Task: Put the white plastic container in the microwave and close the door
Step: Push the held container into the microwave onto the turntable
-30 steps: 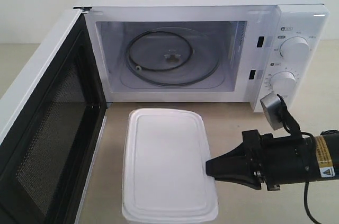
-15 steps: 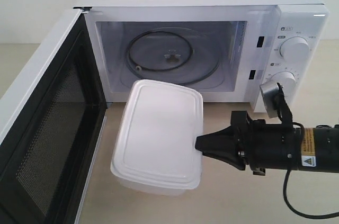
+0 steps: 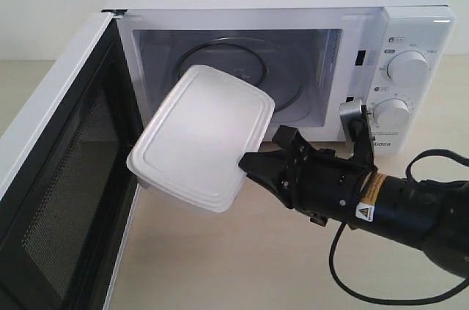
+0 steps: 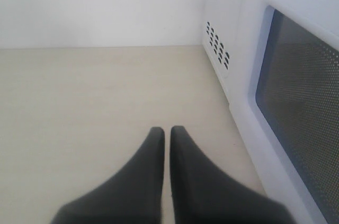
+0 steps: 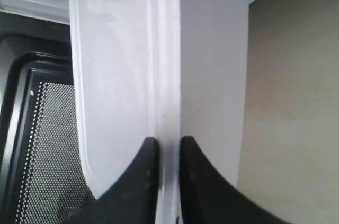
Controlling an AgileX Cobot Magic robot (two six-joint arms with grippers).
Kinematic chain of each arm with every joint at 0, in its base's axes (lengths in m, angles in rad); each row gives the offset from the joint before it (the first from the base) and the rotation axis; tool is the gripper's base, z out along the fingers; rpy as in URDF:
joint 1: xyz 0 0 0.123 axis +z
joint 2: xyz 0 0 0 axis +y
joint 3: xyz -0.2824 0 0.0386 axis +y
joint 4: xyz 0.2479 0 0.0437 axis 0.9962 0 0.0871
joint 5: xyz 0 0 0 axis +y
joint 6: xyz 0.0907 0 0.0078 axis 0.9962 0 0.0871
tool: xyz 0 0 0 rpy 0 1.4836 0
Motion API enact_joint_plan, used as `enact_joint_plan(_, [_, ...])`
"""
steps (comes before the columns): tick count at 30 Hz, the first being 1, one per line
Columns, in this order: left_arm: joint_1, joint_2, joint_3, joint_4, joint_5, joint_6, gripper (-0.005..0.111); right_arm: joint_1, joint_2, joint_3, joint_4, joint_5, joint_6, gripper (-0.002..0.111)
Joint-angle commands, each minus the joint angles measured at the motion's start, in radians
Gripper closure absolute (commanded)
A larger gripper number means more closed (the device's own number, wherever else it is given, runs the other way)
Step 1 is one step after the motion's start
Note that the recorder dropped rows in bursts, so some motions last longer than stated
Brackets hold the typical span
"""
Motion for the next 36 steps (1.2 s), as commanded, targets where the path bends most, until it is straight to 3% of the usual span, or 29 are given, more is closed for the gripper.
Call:
enact_joint_plan(1, [0.003, -0.003, 0.003, -0.008, 0.0, 0.004, 0.102, 0.1, -0.004, -0.005, 0.243, -0.014, -0.073, 0.109])
enact_joint_plan(13, [0.003, -0.003, 0.003, -0.008, 0.0, 0.004, 0.102, 0.303, -0.004, -0.055, 0.885, 0.069, -0.161, 0.109])
enact_joint_plan(31, [0.003, -0.003, 0.003, -0.008, 0.0, 0.004, 0.102, 0.32, -0.004, -0.354, 1.2, 0.332, -0.466, 0.109])
enact_joint_plan(36, [0.003, -0.003, 0.003, -0.008, 0.0, 0.004, 0.102, 0.32, 0.003, -0.421, 1.298, 0.336, -0.54, 0.109])
